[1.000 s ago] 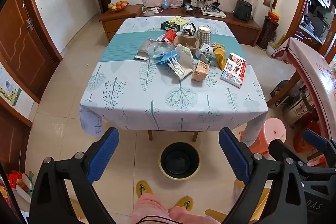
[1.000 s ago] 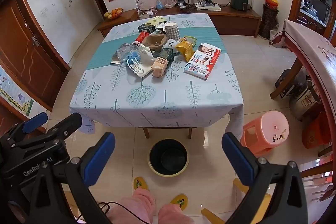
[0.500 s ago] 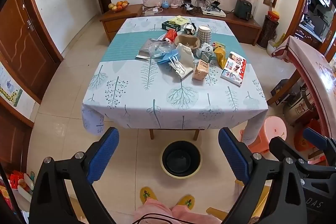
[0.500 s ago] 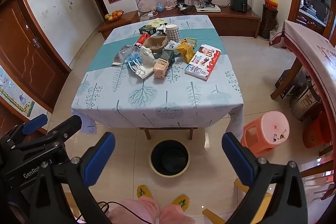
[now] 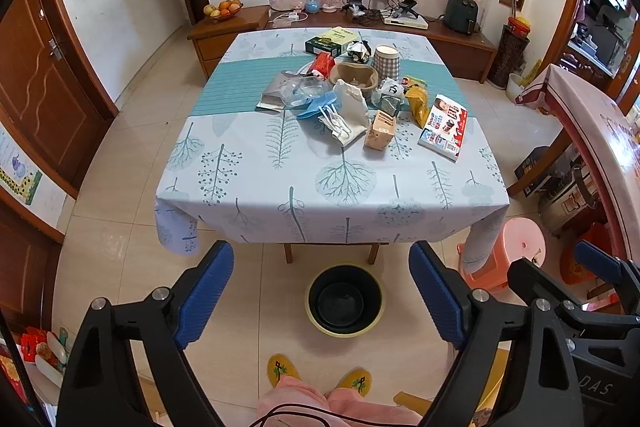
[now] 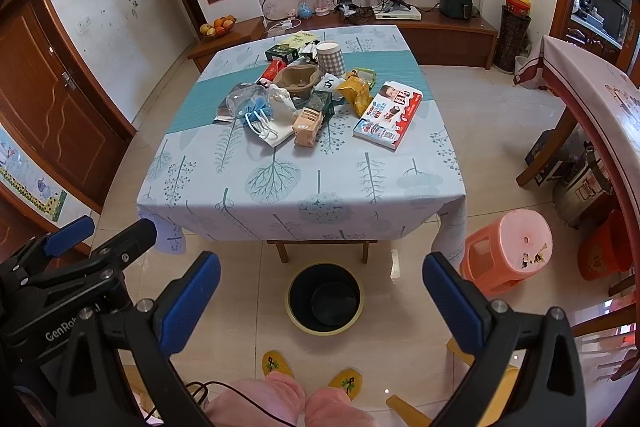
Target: Collect trash
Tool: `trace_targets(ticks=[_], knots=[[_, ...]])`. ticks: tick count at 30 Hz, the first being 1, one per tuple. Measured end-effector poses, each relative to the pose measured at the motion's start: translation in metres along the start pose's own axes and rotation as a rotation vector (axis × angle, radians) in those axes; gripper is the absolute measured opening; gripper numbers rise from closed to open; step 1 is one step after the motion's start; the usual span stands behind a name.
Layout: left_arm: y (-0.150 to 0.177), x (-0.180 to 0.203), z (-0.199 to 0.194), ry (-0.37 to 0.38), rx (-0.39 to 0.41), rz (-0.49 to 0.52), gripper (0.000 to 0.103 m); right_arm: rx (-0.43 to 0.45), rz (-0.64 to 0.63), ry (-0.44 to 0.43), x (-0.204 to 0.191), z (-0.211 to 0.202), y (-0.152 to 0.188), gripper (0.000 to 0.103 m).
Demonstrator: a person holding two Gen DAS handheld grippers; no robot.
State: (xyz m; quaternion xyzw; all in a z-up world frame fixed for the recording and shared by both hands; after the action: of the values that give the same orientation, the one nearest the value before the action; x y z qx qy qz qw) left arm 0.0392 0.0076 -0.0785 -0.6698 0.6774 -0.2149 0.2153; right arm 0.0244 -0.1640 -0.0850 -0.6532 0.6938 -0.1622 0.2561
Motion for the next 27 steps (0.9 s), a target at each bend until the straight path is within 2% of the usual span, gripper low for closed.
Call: trace_targets(ticks=[27], knots=[[-0.0015,0.001,0.0006,-0.005,-0.008,0.004,0.087,-0.005,0.0,0.001,-0.0031,0.0022,-0.0011,0.102]])
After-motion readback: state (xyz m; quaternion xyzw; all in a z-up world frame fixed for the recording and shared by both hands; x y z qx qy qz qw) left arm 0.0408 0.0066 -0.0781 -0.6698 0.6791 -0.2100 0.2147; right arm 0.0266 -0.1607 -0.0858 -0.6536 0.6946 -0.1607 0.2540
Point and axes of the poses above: each gripper's, at about its wrist camera, not at the fingertips, and z roughly the way its jaws point, x to its right, y to its underside, the point moved 9 cm from there along z, roughly the way its jaws point, and after that the axes turned 2 degrees about x, right-handed, at the moved point
